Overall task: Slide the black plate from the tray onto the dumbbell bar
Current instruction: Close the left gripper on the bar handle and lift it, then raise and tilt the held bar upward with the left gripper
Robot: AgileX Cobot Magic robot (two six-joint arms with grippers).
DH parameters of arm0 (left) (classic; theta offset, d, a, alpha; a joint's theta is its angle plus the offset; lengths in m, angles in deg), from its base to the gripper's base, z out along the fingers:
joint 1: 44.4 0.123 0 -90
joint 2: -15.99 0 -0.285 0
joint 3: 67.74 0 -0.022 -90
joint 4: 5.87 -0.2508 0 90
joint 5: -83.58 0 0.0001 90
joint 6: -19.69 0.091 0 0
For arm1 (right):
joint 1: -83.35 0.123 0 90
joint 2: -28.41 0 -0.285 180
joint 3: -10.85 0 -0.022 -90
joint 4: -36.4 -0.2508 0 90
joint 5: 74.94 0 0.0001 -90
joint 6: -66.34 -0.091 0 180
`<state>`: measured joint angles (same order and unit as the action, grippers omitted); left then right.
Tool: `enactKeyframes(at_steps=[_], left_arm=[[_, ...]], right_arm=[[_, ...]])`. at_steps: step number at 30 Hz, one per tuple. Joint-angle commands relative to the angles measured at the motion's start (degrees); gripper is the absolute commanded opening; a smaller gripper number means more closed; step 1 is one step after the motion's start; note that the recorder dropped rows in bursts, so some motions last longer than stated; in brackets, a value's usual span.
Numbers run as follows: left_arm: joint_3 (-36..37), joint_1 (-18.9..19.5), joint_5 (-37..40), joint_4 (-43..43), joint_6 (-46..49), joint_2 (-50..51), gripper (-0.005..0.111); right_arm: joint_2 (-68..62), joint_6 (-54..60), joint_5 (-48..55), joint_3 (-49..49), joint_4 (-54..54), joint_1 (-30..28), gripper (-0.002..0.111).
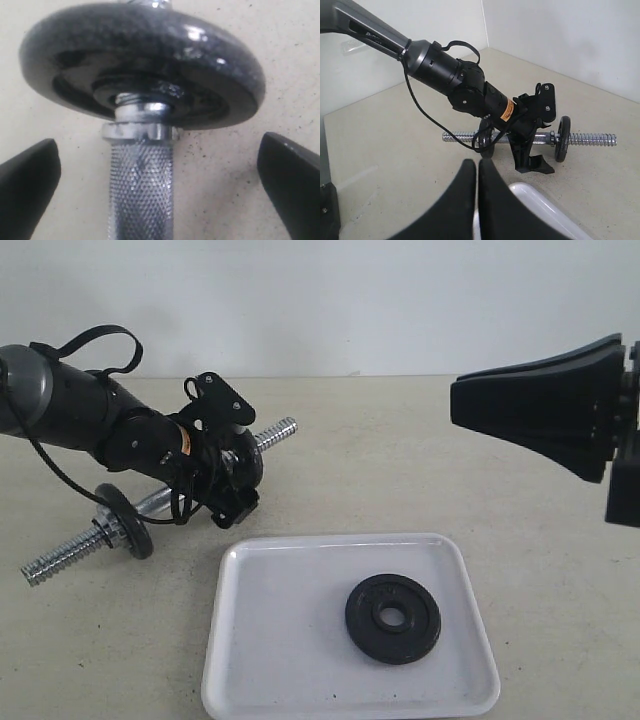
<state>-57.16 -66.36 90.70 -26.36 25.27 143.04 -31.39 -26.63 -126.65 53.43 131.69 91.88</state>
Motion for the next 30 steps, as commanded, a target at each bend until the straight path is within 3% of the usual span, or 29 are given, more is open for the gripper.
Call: enactKeyframes(at_steps=[1,23,26,30], left_arm=[[0.6,0.2,4.3,-1.1,0.3,2.3,0.11],[0.6,0.2,12.6,-3.0,0.3,5.3,0.107],[0.6,0.2,13.5,-3.7,0.3,5.3,0.093],[0.6,0.2,15.2,-4.6,0.3,5.3,0.059]], right_arm=[[-0.1,0.4,0.4,0.3,-0.6,0.0,0.0],[-0.1,0.4,0.3,0.3,-0.4,0.0,0.0],[-0.1,0.4,0.3,0.3,-0.4,0.0,0.0],[-0.1,0.4,0.3,0.3,-0.4,0.0,0.0]])
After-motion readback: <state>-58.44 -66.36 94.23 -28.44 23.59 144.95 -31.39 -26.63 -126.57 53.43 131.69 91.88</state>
